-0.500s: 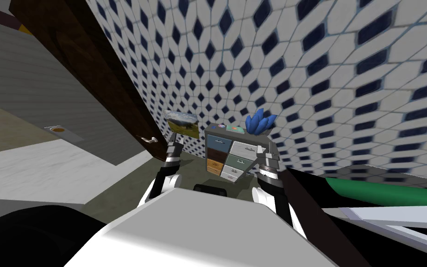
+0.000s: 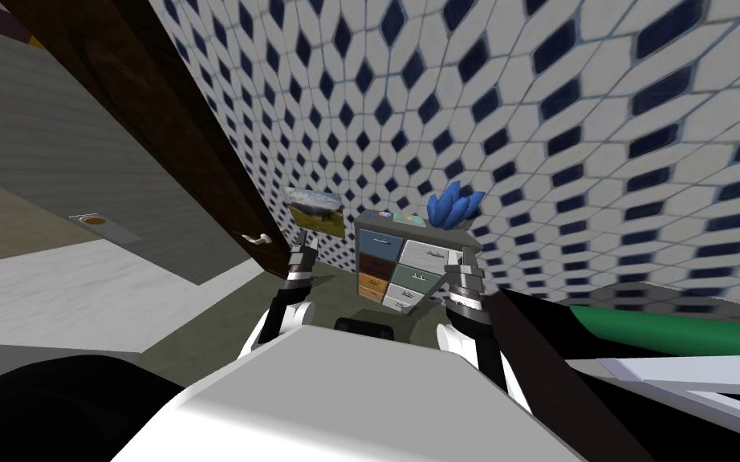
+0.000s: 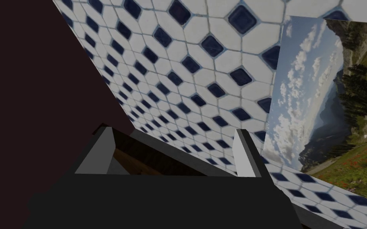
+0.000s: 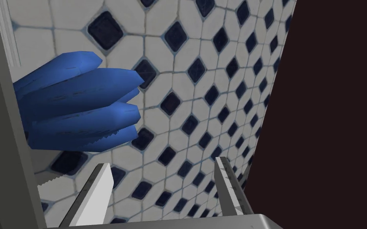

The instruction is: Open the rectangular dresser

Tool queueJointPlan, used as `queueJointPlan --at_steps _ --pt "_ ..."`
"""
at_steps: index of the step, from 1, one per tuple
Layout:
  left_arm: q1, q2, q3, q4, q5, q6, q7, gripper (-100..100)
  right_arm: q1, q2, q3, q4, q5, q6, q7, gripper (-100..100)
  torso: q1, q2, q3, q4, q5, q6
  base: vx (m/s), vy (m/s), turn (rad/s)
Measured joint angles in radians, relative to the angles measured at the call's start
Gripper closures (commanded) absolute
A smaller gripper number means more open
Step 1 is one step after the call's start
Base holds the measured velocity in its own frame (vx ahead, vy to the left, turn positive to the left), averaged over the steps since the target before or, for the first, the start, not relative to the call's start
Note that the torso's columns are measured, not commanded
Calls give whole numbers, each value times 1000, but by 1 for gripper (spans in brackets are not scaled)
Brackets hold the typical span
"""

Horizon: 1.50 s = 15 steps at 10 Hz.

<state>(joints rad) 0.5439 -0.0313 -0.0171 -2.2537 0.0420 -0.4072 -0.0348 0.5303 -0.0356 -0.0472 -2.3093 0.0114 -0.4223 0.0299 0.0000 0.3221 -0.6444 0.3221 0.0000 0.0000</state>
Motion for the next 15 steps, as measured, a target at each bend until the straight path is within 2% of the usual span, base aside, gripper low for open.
queueJointPlan --at_steps 4,5,6,10,15 --pt "0 0 0 0 0 0 0 0 0 0 0 0 0 0 0 0 0 296 -590 295 0 0 0 0 0" --pt "0 0 0 0 0 0 0 0 0 0 0 0 0 0 0 -100 0 369 -738 369 0 0 17 24 -15" --pt "0 0 0 0 0 0 0 0 0 -25 -5 0 12 2 9 -100 1 403 -807 402 0 0 22 55 -19" --pt "0 0 0 0 0 0 0 0 -4 -99 -32 5 85 13 79 -100 1 416 -832 416 0 0 32 74 -25" --pt "0 0 0 0 0 0 0 0 -9 -152 -87 15 225 34 212 -100 1 415 -832 416 0 0 50 112 -34"
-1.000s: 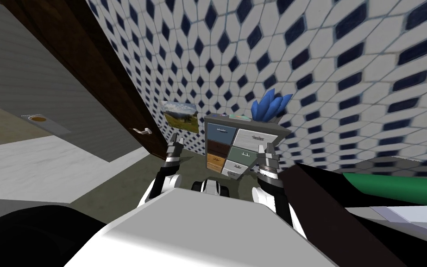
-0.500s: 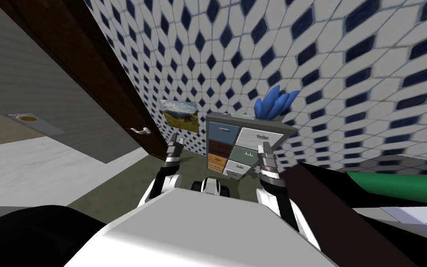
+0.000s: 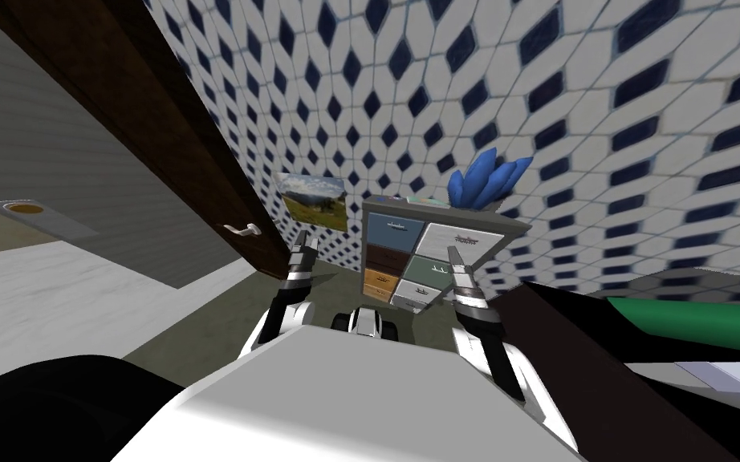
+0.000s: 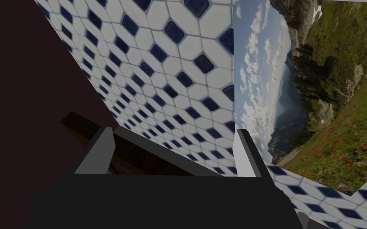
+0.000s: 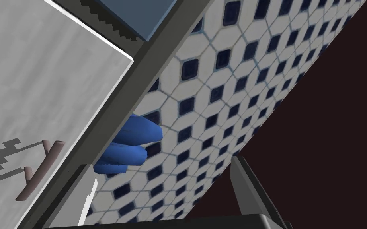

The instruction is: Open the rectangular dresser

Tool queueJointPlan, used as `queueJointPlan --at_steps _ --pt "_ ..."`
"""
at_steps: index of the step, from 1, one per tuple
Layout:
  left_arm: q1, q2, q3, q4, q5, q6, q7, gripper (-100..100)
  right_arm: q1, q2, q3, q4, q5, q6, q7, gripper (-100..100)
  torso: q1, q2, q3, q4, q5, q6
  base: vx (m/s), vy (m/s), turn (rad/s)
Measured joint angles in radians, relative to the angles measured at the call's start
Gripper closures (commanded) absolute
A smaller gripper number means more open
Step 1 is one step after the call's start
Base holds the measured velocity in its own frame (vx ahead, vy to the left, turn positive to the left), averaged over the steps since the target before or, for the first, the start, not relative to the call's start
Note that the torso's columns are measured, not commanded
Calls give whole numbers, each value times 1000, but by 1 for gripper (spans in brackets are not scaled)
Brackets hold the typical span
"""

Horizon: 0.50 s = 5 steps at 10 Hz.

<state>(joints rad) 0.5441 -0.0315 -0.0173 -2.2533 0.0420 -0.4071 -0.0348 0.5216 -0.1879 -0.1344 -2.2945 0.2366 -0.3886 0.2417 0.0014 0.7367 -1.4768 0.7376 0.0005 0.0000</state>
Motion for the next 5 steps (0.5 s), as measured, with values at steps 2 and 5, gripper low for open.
queueJointPlan --at_steps 2,5 --pt "0 0 0 0 0 0 0 0 -3 -10 -17 4 47 7 48 -100 -4 3 1 1 -1 0 24 70 -12" --pt "0 0 0 0 0 0 0 0 -9 -29 -49 11 130 18 125 -100 0 0 0 0 0 0 45 102 -38"
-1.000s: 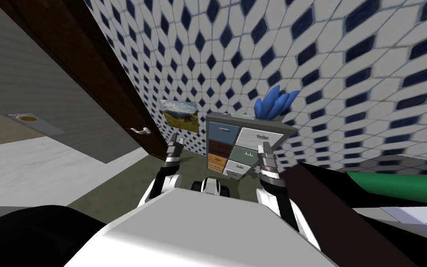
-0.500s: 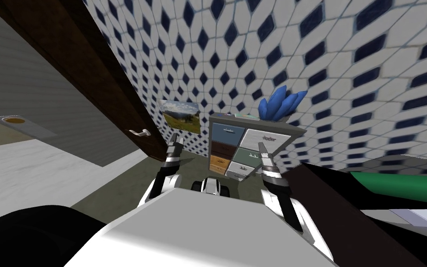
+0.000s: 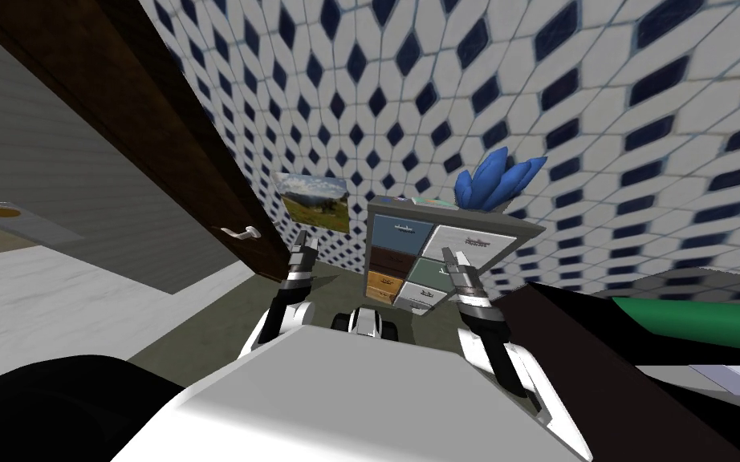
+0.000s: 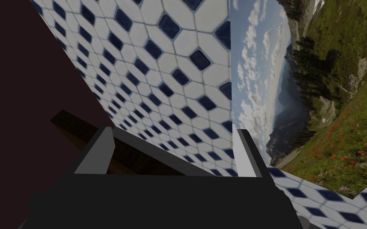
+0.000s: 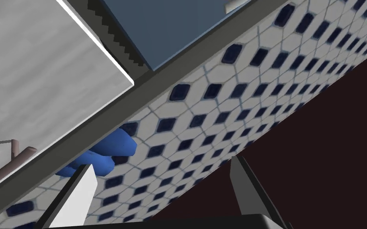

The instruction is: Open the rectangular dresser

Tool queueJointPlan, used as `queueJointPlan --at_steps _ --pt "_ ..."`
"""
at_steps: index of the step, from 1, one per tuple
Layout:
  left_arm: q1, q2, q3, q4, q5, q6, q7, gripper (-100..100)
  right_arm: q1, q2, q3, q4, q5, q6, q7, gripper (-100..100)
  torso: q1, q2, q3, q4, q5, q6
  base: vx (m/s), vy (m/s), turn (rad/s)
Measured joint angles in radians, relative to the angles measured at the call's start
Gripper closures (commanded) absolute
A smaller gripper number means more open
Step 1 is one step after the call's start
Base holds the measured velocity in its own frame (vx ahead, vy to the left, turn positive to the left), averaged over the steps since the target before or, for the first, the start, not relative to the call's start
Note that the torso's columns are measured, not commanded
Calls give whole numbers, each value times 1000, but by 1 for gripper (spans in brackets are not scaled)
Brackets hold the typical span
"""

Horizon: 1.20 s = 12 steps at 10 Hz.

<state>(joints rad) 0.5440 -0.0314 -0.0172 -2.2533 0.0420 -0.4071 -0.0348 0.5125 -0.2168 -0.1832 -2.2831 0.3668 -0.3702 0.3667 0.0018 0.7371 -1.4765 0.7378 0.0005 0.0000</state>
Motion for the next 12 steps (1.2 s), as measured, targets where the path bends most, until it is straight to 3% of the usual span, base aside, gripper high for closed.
queueJointPlan --at_steps 12 --pt "0 0 0 0 0 0 0 0 -17 -127 -140 42 361 58 347 -100 -2 1 0 0 -1 0 41 111 -33"
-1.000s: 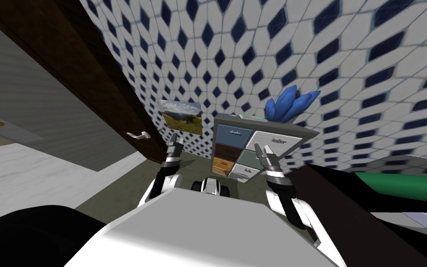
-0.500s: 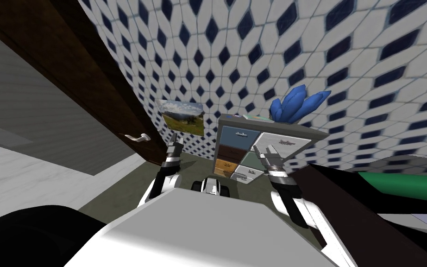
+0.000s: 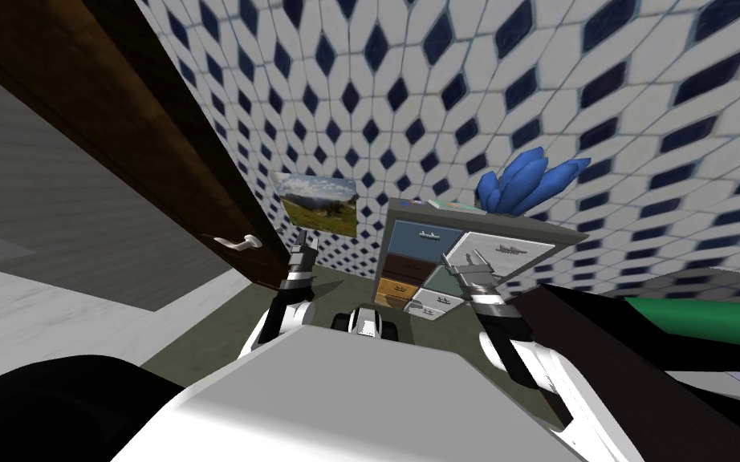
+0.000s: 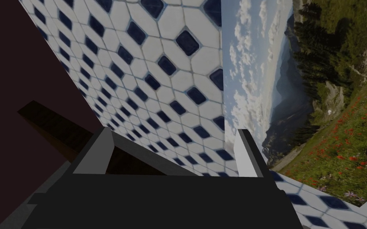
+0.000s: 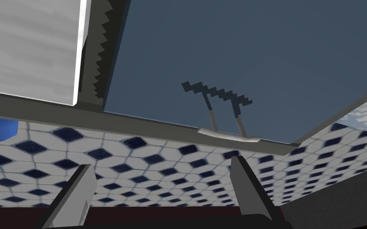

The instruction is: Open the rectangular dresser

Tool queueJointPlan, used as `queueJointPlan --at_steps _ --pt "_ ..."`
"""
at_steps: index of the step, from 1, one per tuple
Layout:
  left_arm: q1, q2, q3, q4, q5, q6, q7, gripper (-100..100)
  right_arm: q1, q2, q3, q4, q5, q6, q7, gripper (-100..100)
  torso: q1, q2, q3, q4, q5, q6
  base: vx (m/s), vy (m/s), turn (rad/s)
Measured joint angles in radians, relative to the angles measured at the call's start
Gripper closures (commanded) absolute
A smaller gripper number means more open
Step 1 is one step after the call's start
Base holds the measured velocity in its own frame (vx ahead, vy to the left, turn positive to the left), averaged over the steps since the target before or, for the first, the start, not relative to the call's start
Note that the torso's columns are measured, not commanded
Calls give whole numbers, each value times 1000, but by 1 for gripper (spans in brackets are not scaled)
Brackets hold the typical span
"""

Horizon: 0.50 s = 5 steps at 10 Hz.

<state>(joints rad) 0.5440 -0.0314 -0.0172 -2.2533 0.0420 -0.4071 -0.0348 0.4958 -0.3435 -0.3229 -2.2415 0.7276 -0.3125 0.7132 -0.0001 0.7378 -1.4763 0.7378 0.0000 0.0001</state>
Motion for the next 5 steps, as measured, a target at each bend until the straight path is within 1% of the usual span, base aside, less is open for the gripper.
queueJointPlan --at_steps 1,2,3,4,5 --pt "0 0 0 0 0 0 0 0 -3 -12 -8 5 32 7 29 -100 0 1 1 0 0 0 26 79 -12" --pt "0 0 0 0 0 0 0 0 -5 -19 -12 8 52 13 50 -100 -2 1 1 1 0 0 23 73 -16" --pt "0 0 0 0 0 0 0 0 -5 -33 -28 14 73 15 69 -100 -1 1 1 1 0 0 39 90 -44" --pt "0 0 0 0 0 0 0 0 -9 -45 -38 21 103 19 96 -100 0 0 0 0 0 0 28 67 -15" --pt "0 0 0 0 0 0 0 0 -9 -49 -43 25 119 21 116 -100 0 0 0 0 0 0 18 71 -15"
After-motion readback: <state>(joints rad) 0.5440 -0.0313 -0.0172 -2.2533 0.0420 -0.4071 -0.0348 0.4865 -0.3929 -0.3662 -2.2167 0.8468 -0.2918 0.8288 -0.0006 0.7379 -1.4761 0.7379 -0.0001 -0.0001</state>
